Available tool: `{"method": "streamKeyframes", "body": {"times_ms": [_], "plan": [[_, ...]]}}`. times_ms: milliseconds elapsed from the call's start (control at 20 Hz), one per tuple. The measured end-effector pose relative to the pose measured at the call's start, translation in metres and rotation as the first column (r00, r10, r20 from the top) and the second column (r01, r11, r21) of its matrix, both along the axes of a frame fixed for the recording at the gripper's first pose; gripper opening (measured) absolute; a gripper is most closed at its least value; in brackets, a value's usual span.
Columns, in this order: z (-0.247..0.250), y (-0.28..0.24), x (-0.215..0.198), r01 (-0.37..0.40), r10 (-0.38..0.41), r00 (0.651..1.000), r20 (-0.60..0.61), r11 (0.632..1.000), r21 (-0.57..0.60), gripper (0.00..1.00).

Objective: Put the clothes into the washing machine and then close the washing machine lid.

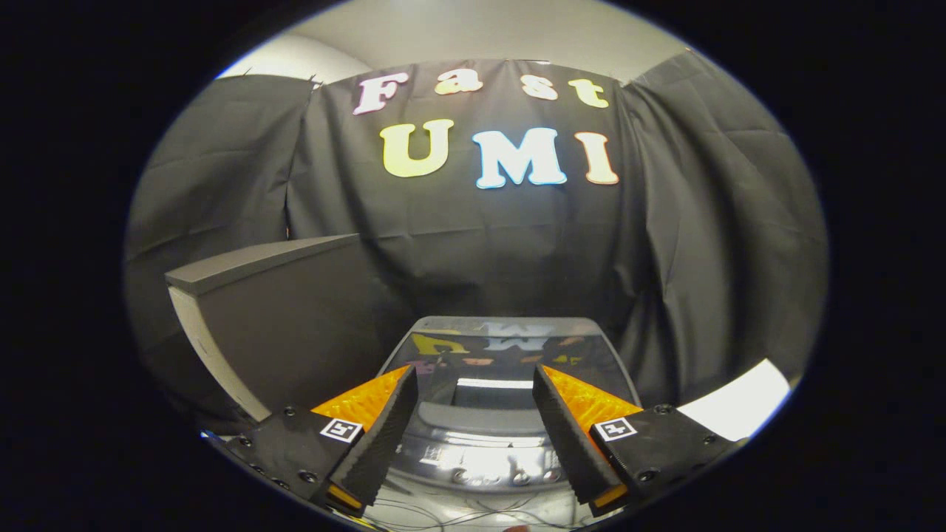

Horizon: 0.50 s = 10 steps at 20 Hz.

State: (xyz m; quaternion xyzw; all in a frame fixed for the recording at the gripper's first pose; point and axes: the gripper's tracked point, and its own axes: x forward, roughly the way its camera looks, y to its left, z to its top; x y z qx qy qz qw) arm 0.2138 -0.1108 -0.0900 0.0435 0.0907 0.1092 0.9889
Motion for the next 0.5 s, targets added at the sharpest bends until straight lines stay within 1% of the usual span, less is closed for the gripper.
{"method": "streamKeyframes", "body": {"times_ms": [100, 150, 200, 250, 350, 500], "plan": [[0.007, -0.018, -0.023, 0.086, -0.088, 0.996, 0.018, 0.992, 0.088, 0.98], [-0.002, -0.027, -0.04, 0.125, -0.126, 0.992, 0.004, 0.986, 0.113, 0.98], [-0.01, -0.031, -0.059, 0.143, -0.143, 0.99, -0.014, 0.982, 0.127, 0.98], [-0.016, -0.034, -0.084, 0.167, -0.166, 0.986, -0.022, 0.979, 0.12, 0.98], [-0.023, -0.044, -0.124, 0.191, -0.191, 0.982, -0.011, 0.979, 0.076, 0.98], [-0.029, -0.047, -0.168, 0.22, -0.22, 0.976, -0.008, 0.975, 0.043, 0.98]]}}
